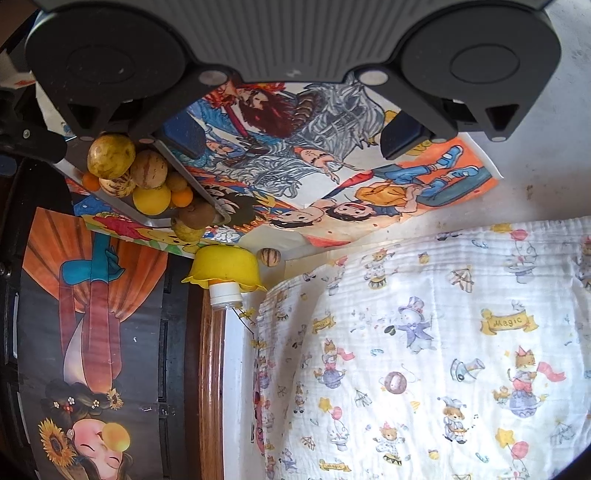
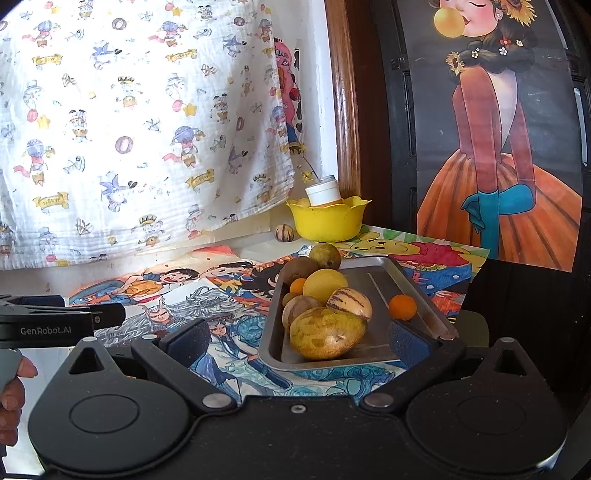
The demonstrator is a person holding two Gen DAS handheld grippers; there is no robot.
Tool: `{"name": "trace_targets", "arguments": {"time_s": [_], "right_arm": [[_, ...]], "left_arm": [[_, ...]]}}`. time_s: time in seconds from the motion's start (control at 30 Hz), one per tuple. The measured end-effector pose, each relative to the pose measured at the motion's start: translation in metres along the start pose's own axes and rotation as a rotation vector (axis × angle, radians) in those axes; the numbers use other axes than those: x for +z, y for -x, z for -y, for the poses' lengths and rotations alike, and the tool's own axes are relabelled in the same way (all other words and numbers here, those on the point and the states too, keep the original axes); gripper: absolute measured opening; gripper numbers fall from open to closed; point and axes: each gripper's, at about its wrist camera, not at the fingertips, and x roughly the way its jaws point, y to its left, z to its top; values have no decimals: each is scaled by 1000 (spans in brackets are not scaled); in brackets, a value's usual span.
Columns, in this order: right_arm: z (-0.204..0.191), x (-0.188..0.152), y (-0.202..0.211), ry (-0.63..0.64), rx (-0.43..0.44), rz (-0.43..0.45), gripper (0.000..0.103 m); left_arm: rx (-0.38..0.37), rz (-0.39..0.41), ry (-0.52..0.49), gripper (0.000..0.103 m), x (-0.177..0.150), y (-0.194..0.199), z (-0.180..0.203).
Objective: Organize fruits
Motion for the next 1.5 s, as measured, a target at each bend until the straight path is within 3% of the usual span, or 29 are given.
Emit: {"name": "trace_targets", "arguments": {"time_s": [1.5], "right_arm": [[-13,-27,4,64,44,-61,102]], "left_arm": [[-10,-22,-13,103,-25,7,-20]]}}
